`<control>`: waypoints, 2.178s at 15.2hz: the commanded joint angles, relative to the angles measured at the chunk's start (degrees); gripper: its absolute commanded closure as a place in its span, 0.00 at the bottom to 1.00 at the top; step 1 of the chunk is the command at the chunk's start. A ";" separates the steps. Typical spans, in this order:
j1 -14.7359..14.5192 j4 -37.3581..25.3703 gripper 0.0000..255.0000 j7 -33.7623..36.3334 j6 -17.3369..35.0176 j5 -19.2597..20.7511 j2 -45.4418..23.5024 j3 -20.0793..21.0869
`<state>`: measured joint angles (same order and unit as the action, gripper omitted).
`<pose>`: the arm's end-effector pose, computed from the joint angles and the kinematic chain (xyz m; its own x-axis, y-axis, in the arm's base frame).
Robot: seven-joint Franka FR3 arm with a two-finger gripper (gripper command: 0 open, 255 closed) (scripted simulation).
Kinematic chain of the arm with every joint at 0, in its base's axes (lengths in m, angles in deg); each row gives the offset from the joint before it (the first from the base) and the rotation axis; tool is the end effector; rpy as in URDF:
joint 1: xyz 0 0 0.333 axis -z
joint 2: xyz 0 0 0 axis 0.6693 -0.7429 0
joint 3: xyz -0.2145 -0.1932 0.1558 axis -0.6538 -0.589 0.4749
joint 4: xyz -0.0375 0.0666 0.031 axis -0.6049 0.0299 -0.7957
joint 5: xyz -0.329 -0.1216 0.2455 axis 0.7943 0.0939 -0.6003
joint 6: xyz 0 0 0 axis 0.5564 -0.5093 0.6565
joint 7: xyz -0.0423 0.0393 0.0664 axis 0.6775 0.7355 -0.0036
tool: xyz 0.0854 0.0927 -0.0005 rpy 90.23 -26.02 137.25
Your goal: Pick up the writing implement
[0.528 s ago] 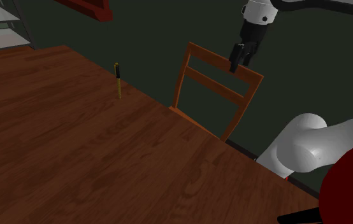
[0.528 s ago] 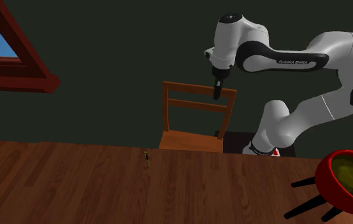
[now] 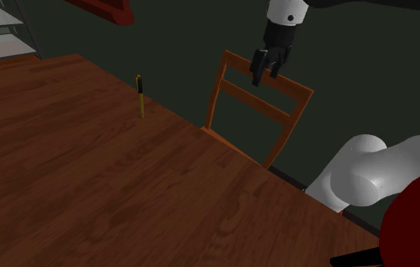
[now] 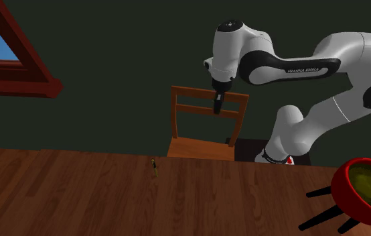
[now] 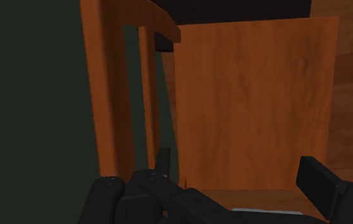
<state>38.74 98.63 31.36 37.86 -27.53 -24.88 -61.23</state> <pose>0.3736 0.0454 0.5790 0.9986 -0.0420 -0.0307 -0.0399 -0.9969 0.0681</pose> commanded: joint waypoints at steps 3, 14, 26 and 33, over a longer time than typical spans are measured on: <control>-1.23 -5.46 0.00 5.09 0.85 -2.36 -6.08 3.93; -3.75 -23.96 0.00 18.62 1.62 -3.53 -24.45 13.34; -11.57 -58.81 0.00 33.81 -5.80 5.39 -52.49 20.56; -11.41 -53.60 0.00 34.17 -0.90 5.14 -52.10 20.40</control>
<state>27.21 43.85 65.52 36.01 -22.28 -77.27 -40.82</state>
